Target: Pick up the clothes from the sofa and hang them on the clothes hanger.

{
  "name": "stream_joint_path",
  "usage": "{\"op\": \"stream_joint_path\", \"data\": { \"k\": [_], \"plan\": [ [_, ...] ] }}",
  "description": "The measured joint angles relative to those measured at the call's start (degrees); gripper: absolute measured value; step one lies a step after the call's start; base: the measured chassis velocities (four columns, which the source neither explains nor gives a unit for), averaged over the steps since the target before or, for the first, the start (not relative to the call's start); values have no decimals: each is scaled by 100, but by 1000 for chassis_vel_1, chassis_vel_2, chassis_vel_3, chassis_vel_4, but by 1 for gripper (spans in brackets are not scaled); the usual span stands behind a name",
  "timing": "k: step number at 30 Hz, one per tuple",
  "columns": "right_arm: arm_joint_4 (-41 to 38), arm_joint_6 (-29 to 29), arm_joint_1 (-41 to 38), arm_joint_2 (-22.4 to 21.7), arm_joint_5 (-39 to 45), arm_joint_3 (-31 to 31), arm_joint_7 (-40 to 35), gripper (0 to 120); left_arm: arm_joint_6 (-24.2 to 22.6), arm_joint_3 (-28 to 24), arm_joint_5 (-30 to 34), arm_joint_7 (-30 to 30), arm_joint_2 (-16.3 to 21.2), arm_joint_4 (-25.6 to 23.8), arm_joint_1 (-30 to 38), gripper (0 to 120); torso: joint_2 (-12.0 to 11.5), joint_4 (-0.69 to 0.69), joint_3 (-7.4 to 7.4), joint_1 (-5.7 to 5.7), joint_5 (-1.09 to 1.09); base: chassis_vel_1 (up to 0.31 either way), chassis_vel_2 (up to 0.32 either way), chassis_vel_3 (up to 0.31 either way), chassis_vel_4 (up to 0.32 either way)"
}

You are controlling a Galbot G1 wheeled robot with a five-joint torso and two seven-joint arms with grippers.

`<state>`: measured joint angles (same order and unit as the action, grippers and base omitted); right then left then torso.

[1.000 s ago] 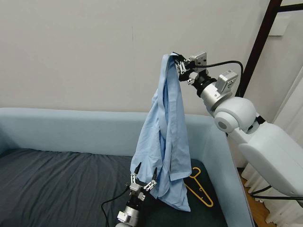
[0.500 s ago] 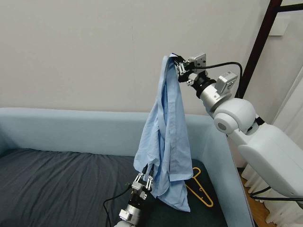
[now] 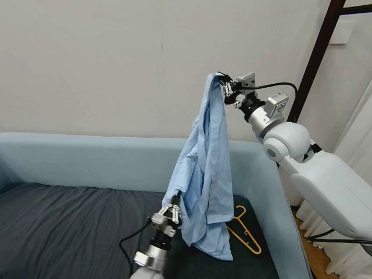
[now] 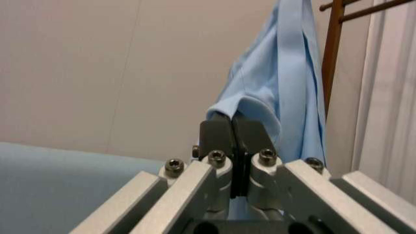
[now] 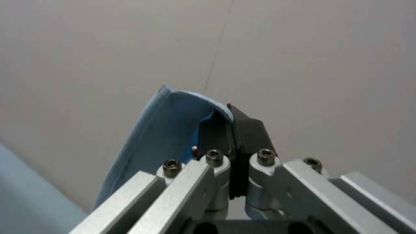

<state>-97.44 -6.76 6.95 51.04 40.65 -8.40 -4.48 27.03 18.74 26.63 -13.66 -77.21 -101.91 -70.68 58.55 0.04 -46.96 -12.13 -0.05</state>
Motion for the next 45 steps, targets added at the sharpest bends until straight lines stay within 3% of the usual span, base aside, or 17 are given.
{"op": "stream_joint_path", "data": {
  "k": [1,3,6,7,9,12,13,15,20,24,31,35,36,38,41,45],
  "plan": [
    [42,45,3,-13,62,4,82,0,-166,59,380,-48,296,-215,9,0,0,1,0,0,0,0,0,0,0],
    [63,63,3,-17,117,7,124,0,-234,96,580,-120,444,-308,22,0,0,0,0,0,0,0,0,0,0],
    [127,193,-3,-9,925,26,430,0,-390,391,1771,-858,1317,-638,199,0,0,4,0,0,0,0,0,0,0],
    [127,193,-3,-9,925,26,430,0,-390,391,1771,-858,1317,-638,199,0,0,4,0,0,0,0,0,0,0],
    [209,301,-23,20,1469,50,711,0,-389,557,2419,-1302,1849,-711,377,0,0,3,0,0,-2,0,0,0,0],
    [258,344,-25,28,1607,62,837,0,-375,627,2699,-1463,2105,-744,489,0,0,2,0,0,-2,0,0,0,0],
    [357,396,8,33,1767,104,1081,0,-366,718,3088,-1658,2457,-835,690,0,0,1,0,0,-2,0,0,0,0],
    [445,482,84,29,1992,156,1317,0,-381,803,3454,-1855,2762,-1003,916,0,0,3,0,0,-1,0,0,0,0],
    [596,680,276,31,2586,301,1639,0,-581,934,4124,-2146,3176,-1455,1272,0,0,4,0,0,1,0,0,0,0],
    [753,874,401,46,3108,437,1983,0,-682,1023,4528,-2377,3304,-1635,1533,0,0,3,0,0,2,0,0,0,0],
    [732,1082,577,52,4335,700,2330,0,-852,1057,4973,-3239,2916,-1194,1715,0,0,3,0,-1,4,0,0,0,0],
    [385,1105,790,-58,4892,801,2771,0,-885,771,4607,-3774,2127,238,1639,0,0,3,0,0,-1,0,0,0,0],
    [385,1105,790,-58,4892,801,2771,0,-885,771,4607,-3774,2127,238,1639,0,0,3,0,0,-1,0,0,0,0],
    [126,1095,914,-107,4952,793,2881,0,-816,609,4250,-3801,1676,940,1670,0,0,3,0,-1,0,0,0,0,0],
    [-225,1042,1073,-125,4949,723,2914,0,-638,413,3691,-3744,1237,1534,1813,0,0,4,0,0,2,0,0,0,0],
    [-516,1002,1178,-103,4813,668,2824,0,-277,230,3109,-3290,1012,1950,1947,0,0,4,0,-1,3,0,0,0,0]
  ]
}}
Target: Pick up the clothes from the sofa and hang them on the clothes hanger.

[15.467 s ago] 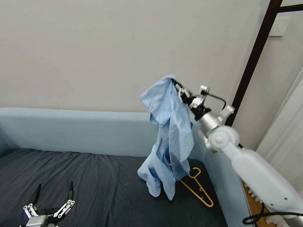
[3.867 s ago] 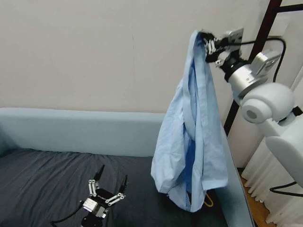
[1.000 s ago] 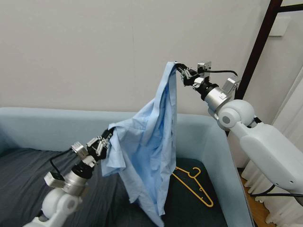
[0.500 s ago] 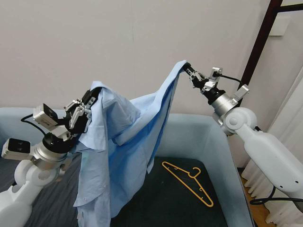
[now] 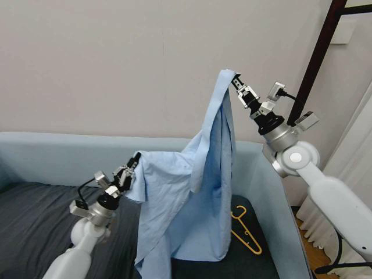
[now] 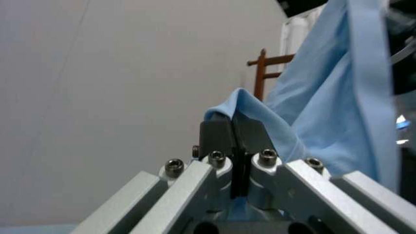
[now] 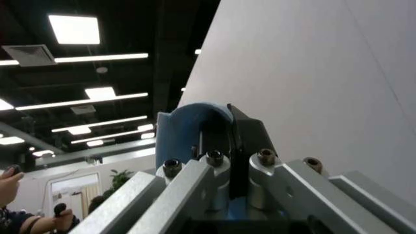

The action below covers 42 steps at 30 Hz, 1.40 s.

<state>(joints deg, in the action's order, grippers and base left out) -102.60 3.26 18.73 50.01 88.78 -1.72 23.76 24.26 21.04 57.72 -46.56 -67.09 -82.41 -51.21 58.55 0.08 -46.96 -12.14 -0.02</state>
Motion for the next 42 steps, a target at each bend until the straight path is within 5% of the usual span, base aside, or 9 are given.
{"op": "stream_joint_path", "data": {
  "k": [5,9,10,13,19,27,35,42],
  "plan": [
    [-180,-33,65,19,-209,-37,-199,0,448,-130,-784,857,-109,363,54,0,0,-2,0,0,0,0,0,0,0],
    [-131,-62,49,58,-485,-113,-573,0,746,-238,-2060,2875,-209,388,-103,11,0,-1,0,0,-2,0,0,0,0],
    [-131,-62,49,58,-485,-113,-573,0,746,-238,-2060,2875,-209,388,-103,11,0,-1,0,0,-2,0,0,0,0],
    [67,-76,-32,137,-721,-211,-903,0,438,-233,-3139,4519,-158,107,-413,25,0,0,0,0,-2,0,0,0,0],
    [365,-82,-122,360,-891,-303,-1168,0,279,-26,-4101,5208,79,-316,-1122,47,0,-2,0,0,-2,0,0,0,0],
    [388,-139,-161,520,-988,-385,-1170,0,373,290,-4496,5786,73,-1028,-1951,73,0,-1,0,0,-1,0,0,0,0],
    [378,-154,-183,565,-1112,-509,-1168,0,577,-15,-4428,4951,-263,-2284,-2353,99,0,0,1,0,0,0,0,0,0],
    [378,-167,-168,455,-1151,-529,-1167,0,764,-328,-5076,4551,-666,-1882,-2126,100,0,0,0,0,-1,0,0,0,0]
  ]
}}
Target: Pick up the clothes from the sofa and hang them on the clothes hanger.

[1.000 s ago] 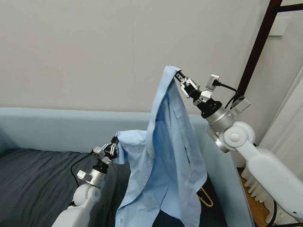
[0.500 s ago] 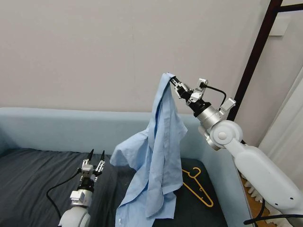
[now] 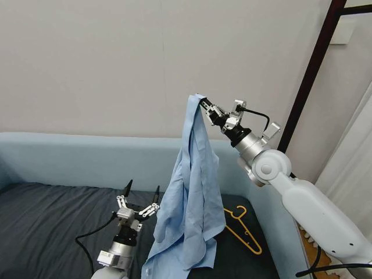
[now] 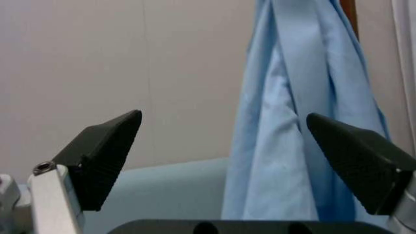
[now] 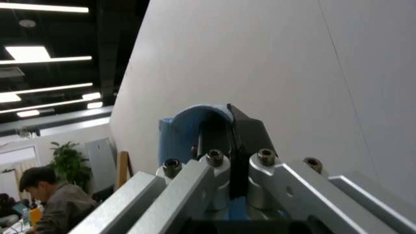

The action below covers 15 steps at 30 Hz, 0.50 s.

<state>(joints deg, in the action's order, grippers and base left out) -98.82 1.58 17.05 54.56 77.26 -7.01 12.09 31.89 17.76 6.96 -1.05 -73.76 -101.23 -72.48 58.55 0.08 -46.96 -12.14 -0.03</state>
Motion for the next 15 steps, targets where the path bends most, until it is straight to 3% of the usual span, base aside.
{"op": "stream_joint_path", "data": {
  "k": [7,12,15],
  "plan": [
    [41,-7,-5,-20,-13,13,2,0,254,-201,-302,-470,-176,432,-16,100,0,-2,0,0,1,0,0,0,0],
    [108,-7,-9,2,-42,41,29,0,550,-187,-849,-865,-318,975,36,100,0,-2,0,0,0,0,0,0,0],
    [153,-8,-16,25,-65,58,54,0,689,-159,-944,-1372,-370,1262,55,98,0,-2,0,0,0,0,0,0,0]
  ]
}}
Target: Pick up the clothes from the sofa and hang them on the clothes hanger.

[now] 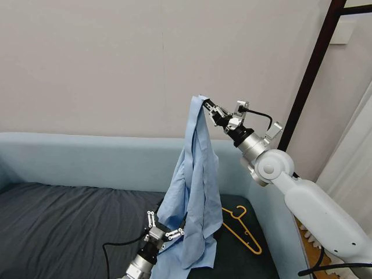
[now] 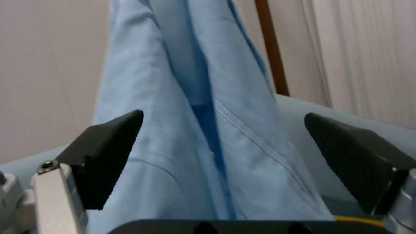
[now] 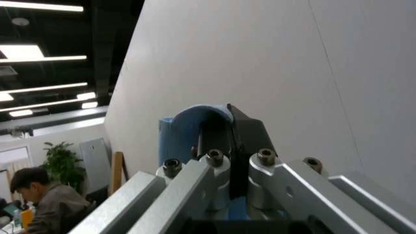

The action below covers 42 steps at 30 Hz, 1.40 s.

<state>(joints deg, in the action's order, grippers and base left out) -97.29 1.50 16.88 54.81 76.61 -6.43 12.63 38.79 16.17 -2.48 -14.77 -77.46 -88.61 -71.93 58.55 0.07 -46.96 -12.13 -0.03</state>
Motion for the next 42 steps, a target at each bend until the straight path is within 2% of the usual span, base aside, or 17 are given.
{"op": "stream_joint_path", "data": {
  "k": [2,3,8,9,13,20,23,24,25,28,36,38,39,42],
  "plan": [
    [10,-1,1,7,-10,13,6,0,75,51,3,-362,-16,191,57,98,0,0,0,0,0,0,0,0,0],
    [10,-1,1,7,-10,13,6,0,75,51,3,-362,-16,191,57,98,0,0,0,0,0,0,0,0,0],
    [5,-9,38,-18,-32,52,19,0,191,226,-26,-882,5,1004,343,100,0,0,0,0,0,0,0,0,0],
    [5,-9,38,-18,-32,52,19,0,191,226,-26,-882,5,1004,343,100,0,0,0,0,0,0,0,0,0],
    [-20,-18,62,-36,-32,93,19,0,247,265,-311,-851,21,1707,549,100,0,0,0,0,-1,0,0,0,0],
    [-40,-25,126,-60,-33,143,19,0,154,318,-873,-608,-47,2175,793,100,0,0,0,0,-1,0,0,0,0],
    [-50,-27,166,-56,-39,173,19,0,76,286,-1227,-212,-118,2376,923,100,0,0,0,0,0,0,0,0,0],
    [-51,-28,178,-52,-44,184,19,0,9,256,-1363,88,-172,2442,971,100,0,0,0,0,0,0,0,0,0],
    [-51,-28,178,-52,-44,184,19,0,9,256,-1363,88,-172,2442,971,100,0,0,0,0,0,0,0,0,0],
    [-37,-31,190,-48,-49,225,19,0,-351,169,-1831,1064,-528,2671,1170,96,0,0,0,0,-2,0,0,0,0],
    [-18,-33,217,-89,-49,259,35,0,-395,78,-2153,1430,-925,2985,1409,85,0,0,0,0,1,0,0,0,0],
    [-10,-33,225,-90,-47,261,43,0,-387,64,-2402,1817,-1145,3170,1488,82,0,0,-1,0,0,0,0,0,0],
    [-10,-33,225,-90,-47,261,43,0,-387,64,-2402,1817,-1145,3170,1488,82,0,0,-1,0,0,0,0,0,0],
    [-10,-34,235,-85,-46,263,56,0,-509,-2,-2437,2189,-1393,3231,1511,72,0,0,-1,0,0,0,0,0,0]
  ]
}}
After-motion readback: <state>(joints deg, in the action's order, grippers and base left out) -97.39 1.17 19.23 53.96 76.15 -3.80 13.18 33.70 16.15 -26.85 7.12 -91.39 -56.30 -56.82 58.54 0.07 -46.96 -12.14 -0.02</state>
